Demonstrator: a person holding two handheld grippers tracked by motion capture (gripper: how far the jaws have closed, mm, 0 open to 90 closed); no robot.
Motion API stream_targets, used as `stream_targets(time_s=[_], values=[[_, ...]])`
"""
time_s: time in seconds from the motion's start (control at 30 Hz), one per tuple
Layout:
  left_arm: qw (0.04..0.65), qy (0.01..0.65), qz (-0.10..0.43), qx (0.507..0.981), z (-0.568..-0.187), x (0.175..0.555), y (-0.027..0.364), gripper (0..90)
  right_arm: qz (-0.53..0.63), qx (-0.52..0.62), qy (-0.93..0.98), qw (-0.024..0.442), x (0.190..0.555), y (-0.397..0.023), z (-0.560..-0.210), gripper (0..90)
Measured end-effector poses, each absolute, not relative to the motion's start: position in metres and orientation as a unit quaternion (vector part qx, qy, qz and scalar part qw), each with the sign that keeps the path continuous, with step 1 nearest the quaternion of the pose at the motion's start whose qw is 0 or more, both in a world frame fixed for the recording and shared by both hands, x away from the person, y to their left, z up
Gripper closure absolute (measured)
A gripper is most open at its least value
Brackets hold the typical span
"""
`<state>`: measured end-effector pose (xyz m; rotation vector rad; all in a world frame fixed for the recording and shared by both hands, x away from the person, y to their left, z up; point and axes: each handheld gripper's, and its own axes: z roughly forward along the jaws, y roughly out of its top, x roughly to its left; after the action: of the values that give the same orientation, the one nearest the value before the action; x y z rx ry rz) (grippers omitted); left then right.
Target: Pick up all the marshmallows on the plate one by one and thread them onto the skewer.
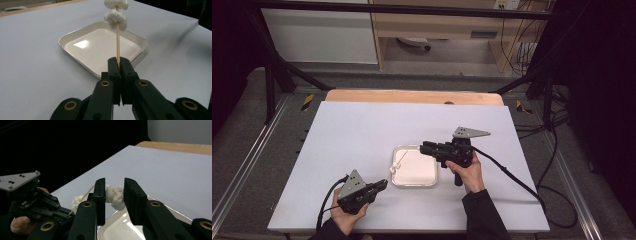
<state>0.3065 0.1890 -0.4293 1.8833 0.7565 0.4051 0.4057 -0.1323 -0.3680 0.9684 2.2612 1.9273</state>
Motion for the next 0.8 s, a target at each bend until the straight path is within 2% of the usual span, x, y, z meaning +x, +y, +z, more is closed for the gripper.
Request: stream_targets(time_s=[0.8], values=[[0.514,0.313,0.17,0.78,-0.428,0.306,0.189,88.3,0.646,0.321,0.69,-0.046,0.412,-0.109,-0.372,72.8]])
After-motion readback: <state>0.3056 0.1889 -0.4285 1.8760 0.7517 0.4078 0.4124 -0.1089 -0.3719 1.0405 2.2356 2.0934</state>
